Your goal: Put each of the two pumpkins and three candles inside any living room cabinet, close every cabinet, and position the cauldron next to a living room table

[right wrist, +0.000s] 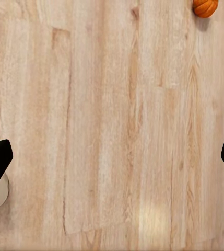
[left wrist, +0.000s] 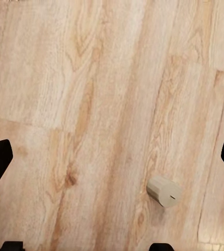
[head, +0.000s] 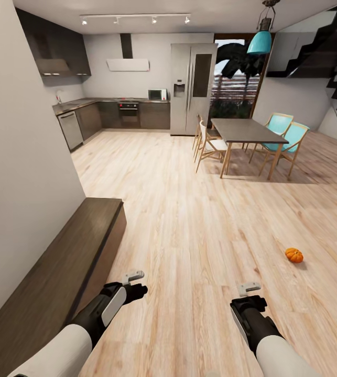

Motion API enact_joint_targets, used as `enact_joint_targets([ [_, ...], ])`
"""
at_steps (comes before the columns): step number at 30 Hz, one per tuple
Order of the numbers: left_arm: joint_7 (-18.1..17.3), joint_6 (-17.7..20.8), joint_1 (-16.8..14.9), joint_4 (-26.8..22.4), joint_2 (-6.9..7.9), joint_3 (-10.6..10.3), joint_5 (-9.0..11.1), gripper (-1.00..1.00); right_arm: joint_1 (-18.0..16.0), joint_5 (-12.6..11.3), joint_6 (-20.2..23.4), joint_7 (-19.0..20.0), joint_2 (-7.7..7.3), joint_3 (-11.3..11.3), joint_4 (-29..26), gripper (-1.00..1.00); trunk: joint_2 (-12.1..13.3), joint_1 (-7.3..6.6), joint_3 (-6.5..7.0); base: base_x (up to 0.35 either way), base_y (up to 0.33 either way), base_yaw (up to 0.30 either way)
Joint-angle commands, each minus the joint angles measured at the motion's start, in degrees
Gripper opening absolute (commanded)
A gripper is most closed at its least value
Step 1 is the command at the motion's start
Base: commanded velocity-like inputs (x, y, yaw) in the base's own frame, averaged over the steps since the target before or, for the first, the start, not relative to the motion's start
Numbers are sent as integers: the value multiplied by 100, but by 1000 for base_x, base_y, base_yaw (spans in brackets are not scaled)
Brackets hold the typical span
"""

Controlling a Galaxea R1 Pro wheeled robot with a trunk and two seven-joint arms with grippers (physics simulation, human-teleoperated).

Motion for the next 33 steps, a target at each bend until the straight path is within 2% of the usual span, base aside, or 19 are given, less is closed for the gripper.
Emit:
enact_joint_targets([
  [1, -1, 0, 2, -37, 1, 3, 0, 100, 0, 0, 0, 0, 0, 2, 0, 100, 0, 0, 0, 2, -2, 0],
  [19, 1, 0, 3, -138, 9, 7, 0, 100, 2, 1, 0, 0, 0, 4, 13, 100, 0, 0, 0, 0, 0, 0],
  [26, 0, 2, 3, -139, 9, 6, 0, 100, 8, 17, 7, 4, 42, 17, 58, 100, 0, 0, 0, 0, 0, 0],
  [33, -1, 1, 3, -136, 9, 4, 0, 100, 9, 18, 25, 2, 76, 22, 56, 100, 0, 0, 0, 120, 0, 0],
])
